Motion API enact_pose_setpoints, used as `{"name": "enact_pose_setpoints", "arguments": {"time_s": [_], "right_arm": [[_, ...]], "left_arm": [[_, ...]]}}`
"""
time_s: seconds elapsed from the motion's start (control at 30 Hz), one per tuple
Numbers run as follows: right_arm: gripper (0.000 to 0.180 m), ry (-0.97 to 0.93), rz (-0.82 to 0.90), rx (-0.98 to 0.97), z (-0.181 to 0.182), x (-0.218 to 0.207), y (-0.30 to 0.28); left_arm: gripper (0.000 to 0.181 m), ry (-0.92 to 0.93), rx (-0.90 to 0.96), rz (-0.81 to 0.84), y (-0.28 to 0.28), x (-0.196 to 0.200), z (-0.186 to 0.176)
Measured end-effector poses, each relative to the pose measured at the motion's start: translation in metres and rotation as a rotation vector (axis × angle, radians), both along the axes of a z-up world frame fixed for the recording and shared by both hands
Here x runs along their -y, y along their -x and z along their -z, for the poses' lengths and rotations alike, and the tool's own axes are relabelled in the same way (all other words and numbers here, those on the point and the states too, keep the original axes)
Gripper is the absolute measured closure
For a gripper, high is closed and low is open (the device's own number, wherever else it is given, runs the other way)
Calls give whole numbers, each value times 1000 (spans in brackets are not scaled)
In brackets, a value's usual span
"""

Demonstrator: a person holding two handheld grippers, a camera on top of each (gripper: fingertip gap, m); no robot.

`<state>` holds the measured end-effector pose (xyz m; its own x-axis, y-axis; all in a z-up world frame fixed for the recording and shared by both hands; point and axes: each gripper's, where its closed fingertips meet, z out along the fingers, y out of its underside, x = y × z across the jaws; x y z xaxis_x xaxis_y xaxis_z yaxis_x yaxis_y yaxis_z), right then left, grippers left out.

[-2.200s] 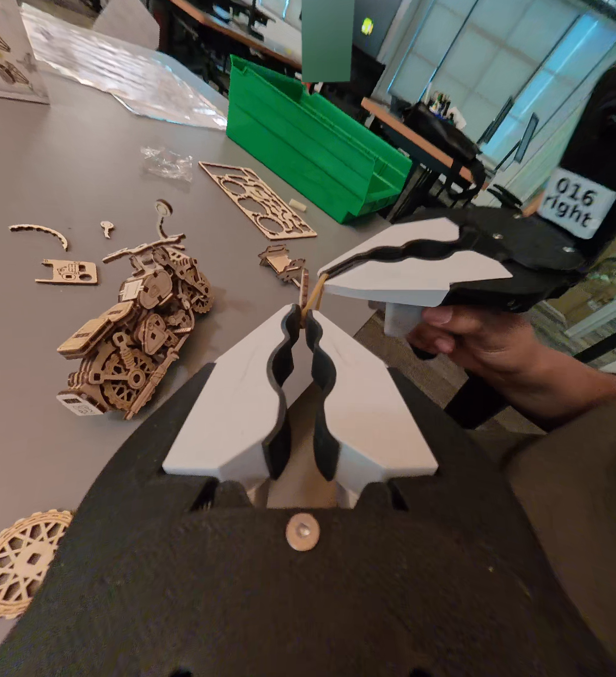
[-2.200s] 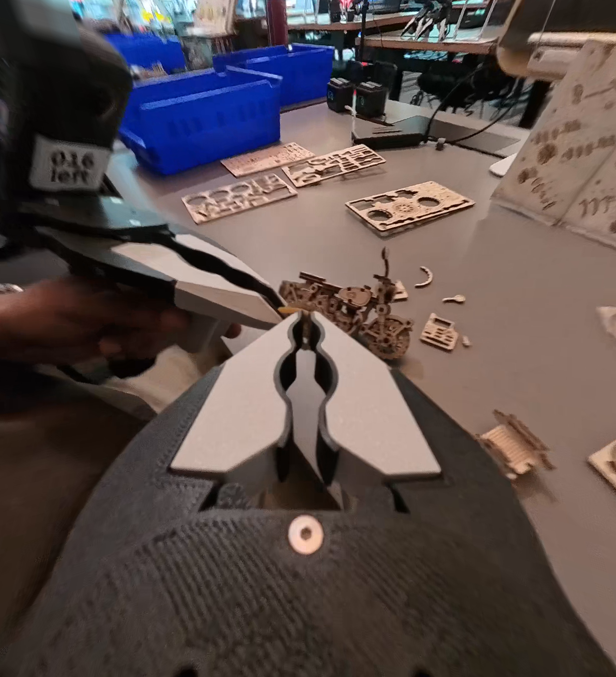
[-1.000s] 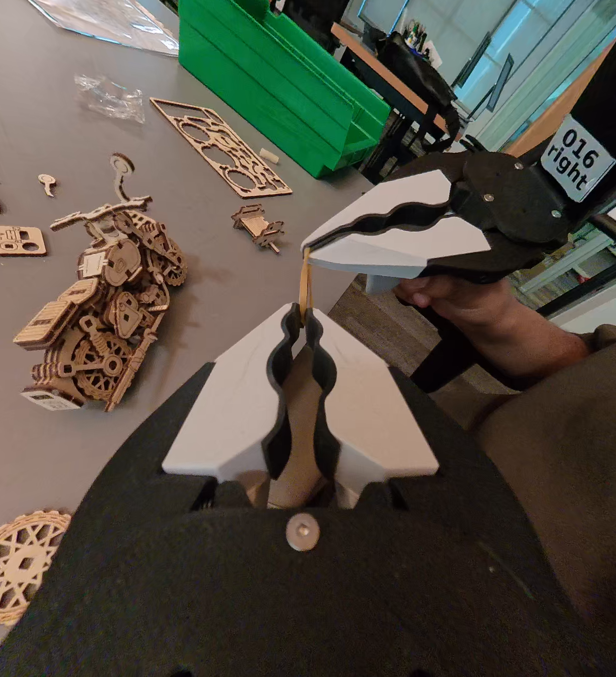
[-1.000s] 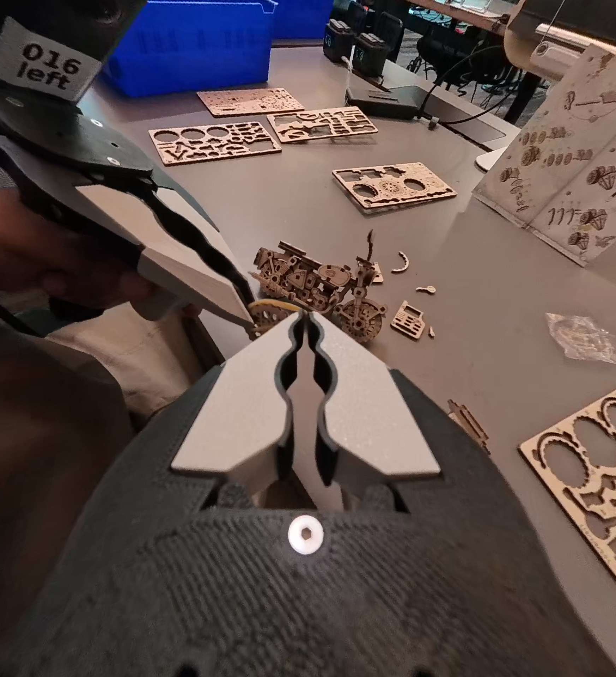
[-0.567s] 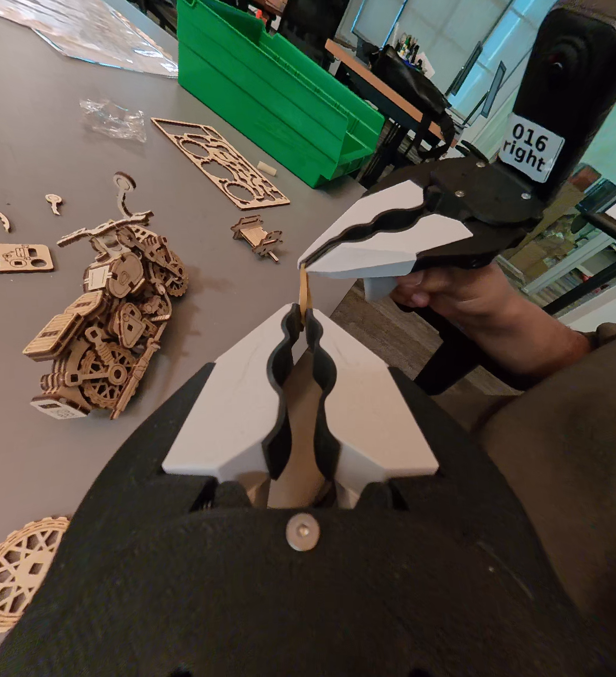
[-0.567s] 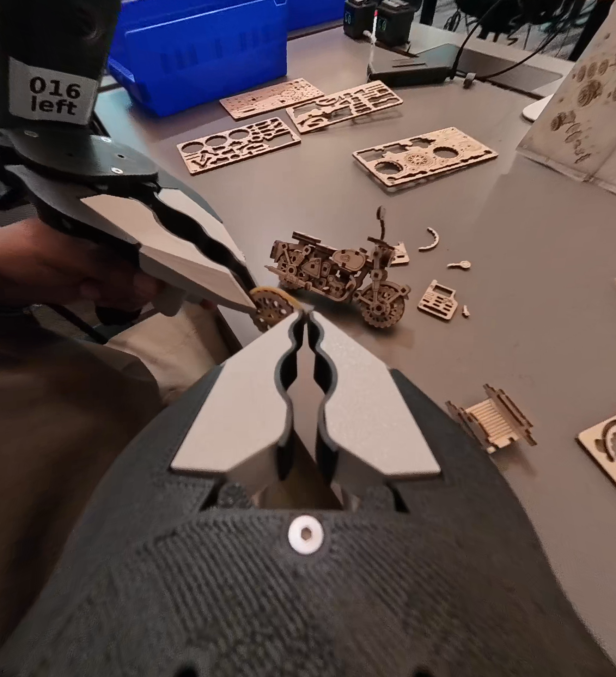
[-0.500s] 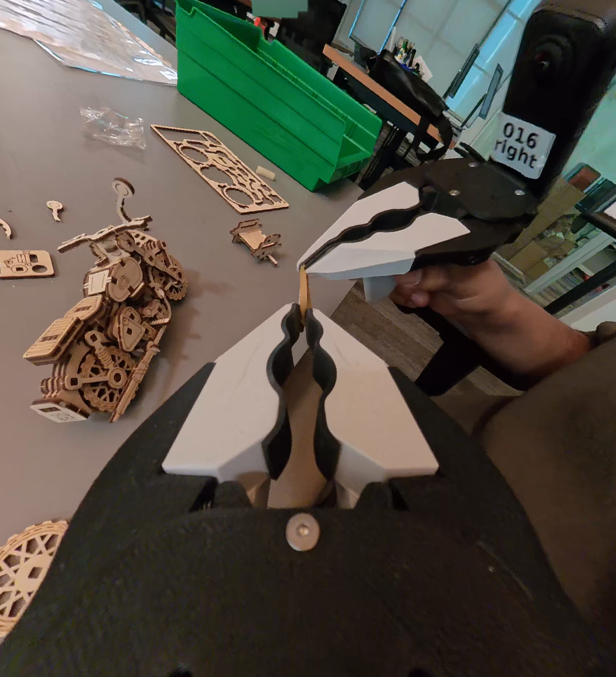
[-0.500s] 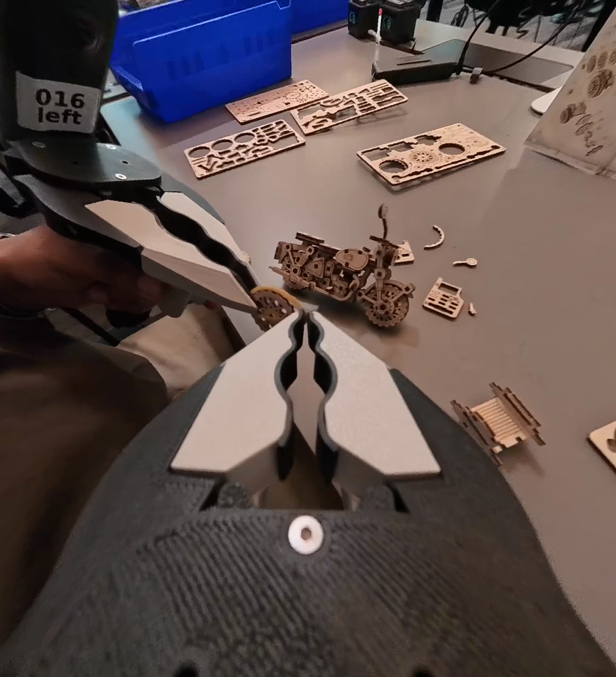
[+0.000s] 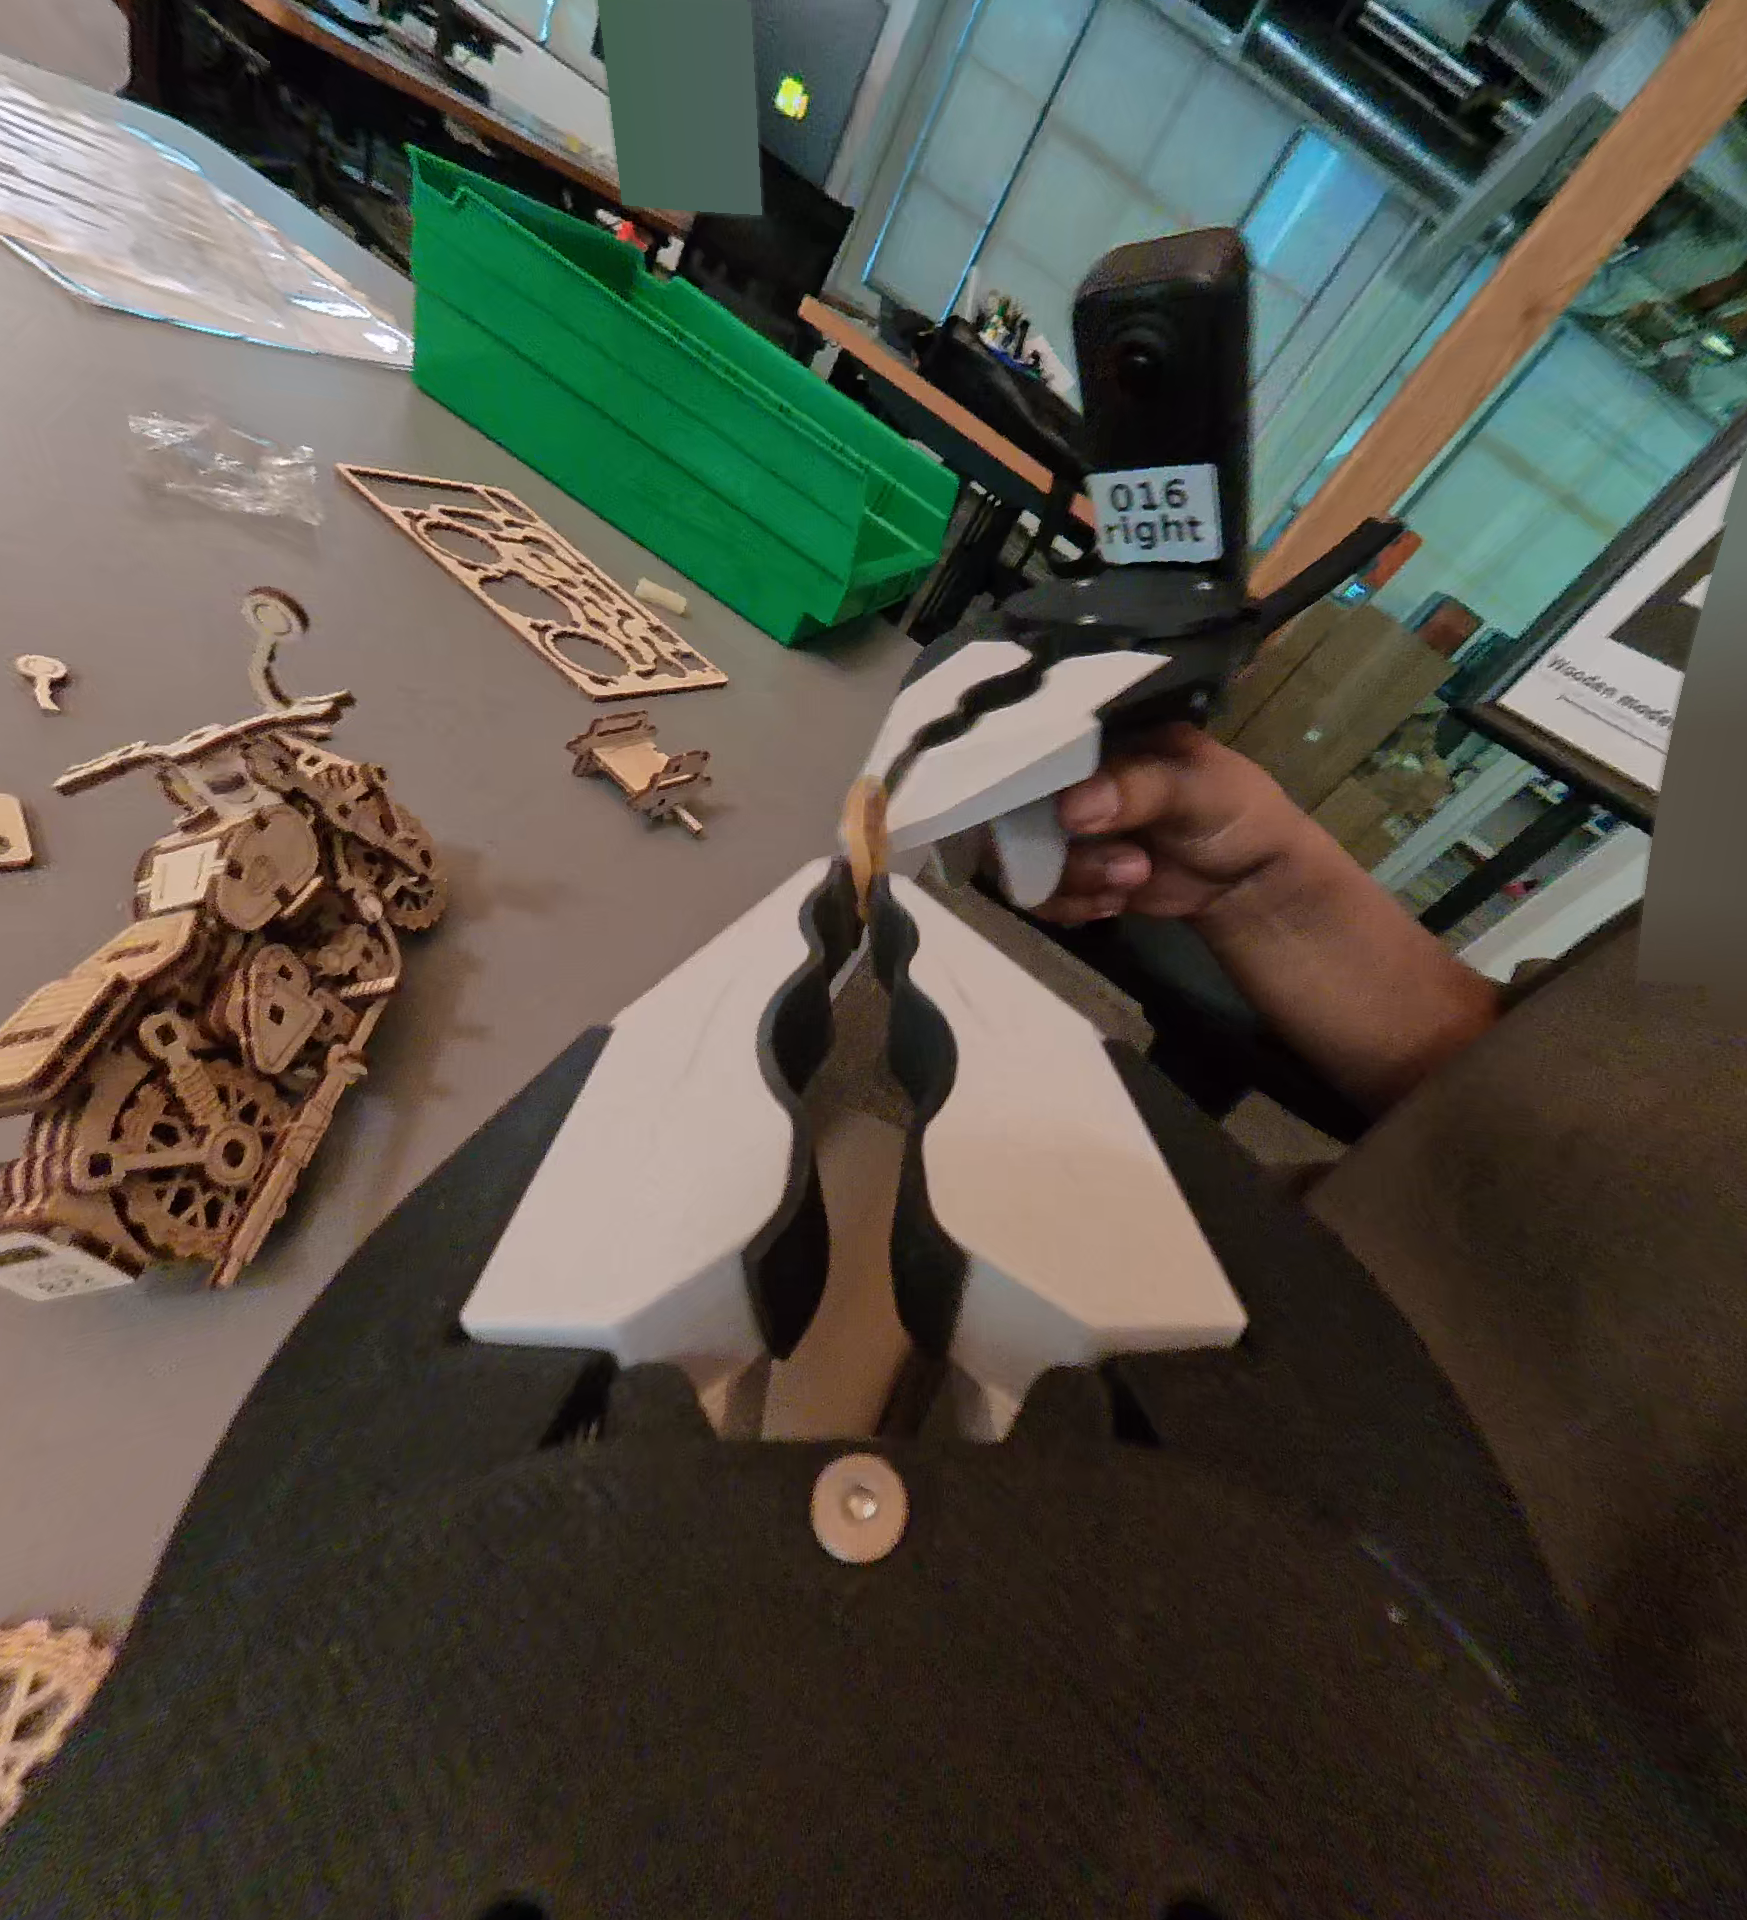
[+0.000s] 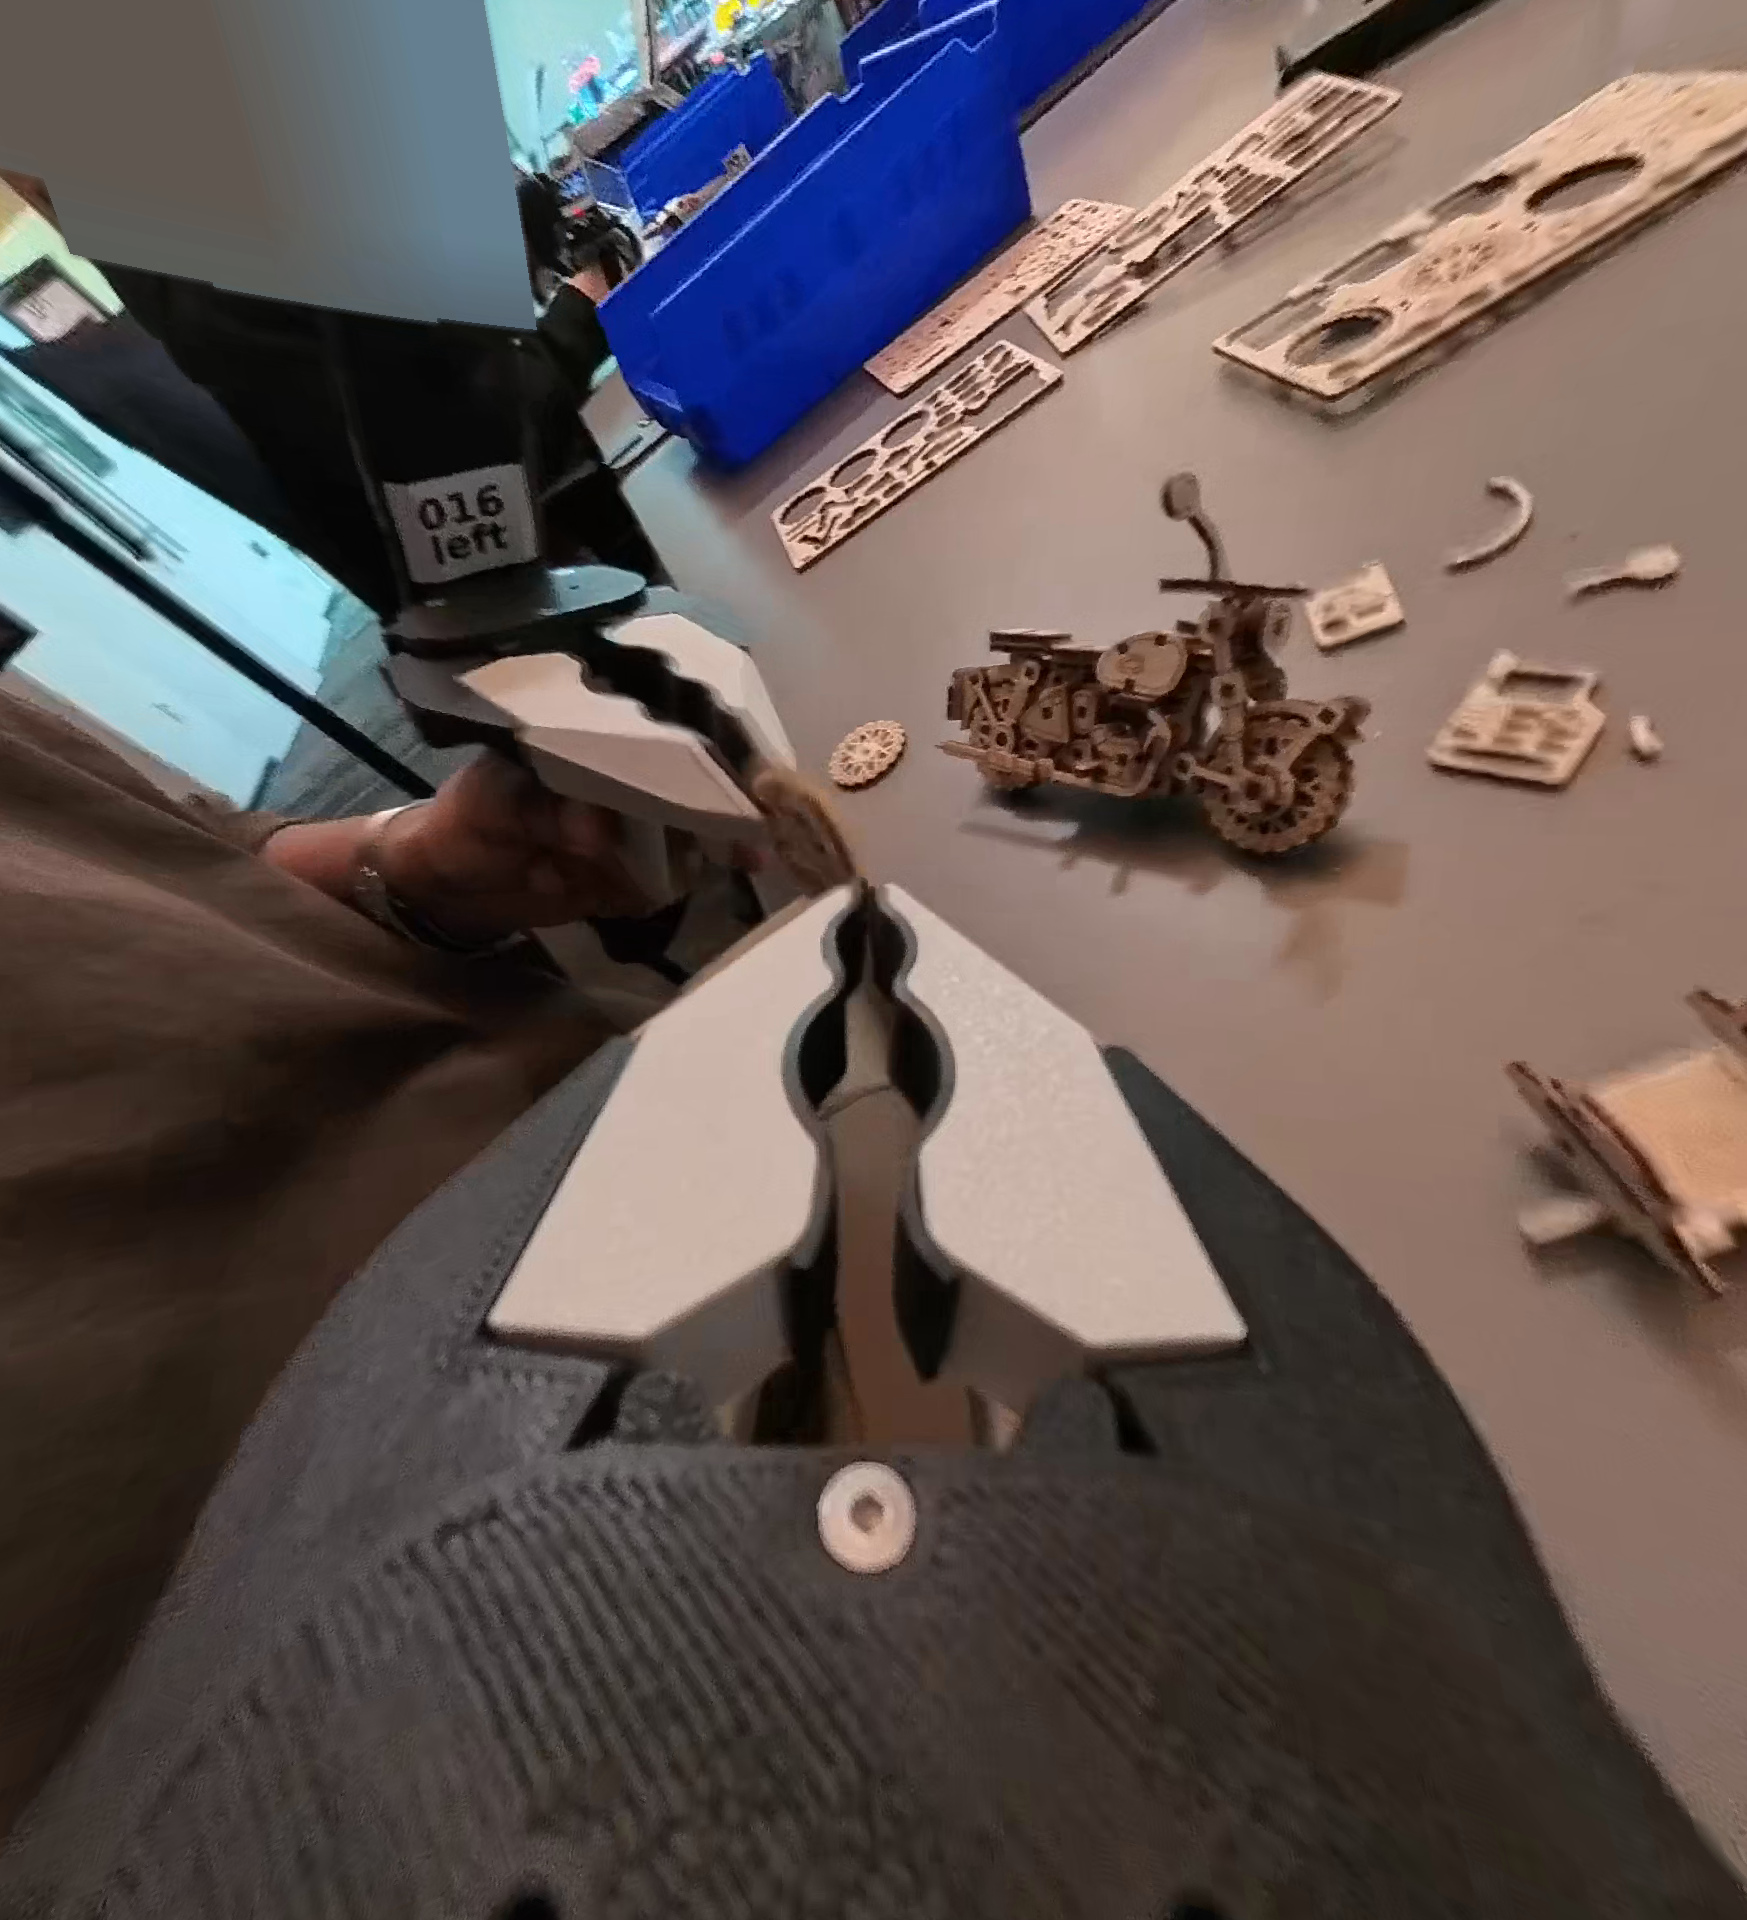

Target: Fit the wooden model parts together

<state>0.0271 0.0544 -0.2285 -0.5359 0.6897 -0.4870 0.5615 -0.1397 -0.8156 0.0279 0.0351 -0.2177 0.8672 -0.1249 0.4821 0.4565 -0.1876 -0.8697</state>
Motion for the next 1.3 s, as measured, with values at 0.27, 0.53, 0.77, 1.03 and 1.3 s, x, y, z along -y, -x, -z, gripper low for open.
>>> {"name": "enact_pose_setpoints", "arguments": {"time_s": [0.27,0.53,0.77,1.03,1.3], "right_arm": [[180,50,161,-165,-29,-43,8],[166,-33,143,-269,-40,1,12],[169,103,79,-220,-38,7,6],[172,85,7,-178,-30,18,2],[175,76,-53,-213,-34,18,-7]], "left_arm": [[179,-31,-6,-72,17,8,-11],[179,-17,-31,-29,8,7,-9],[179,-6,-108,-7,3,7,-8],[179,12,-236,37,-11,4,-4],[179,-40,-107,88,-15,6,-11]]}}
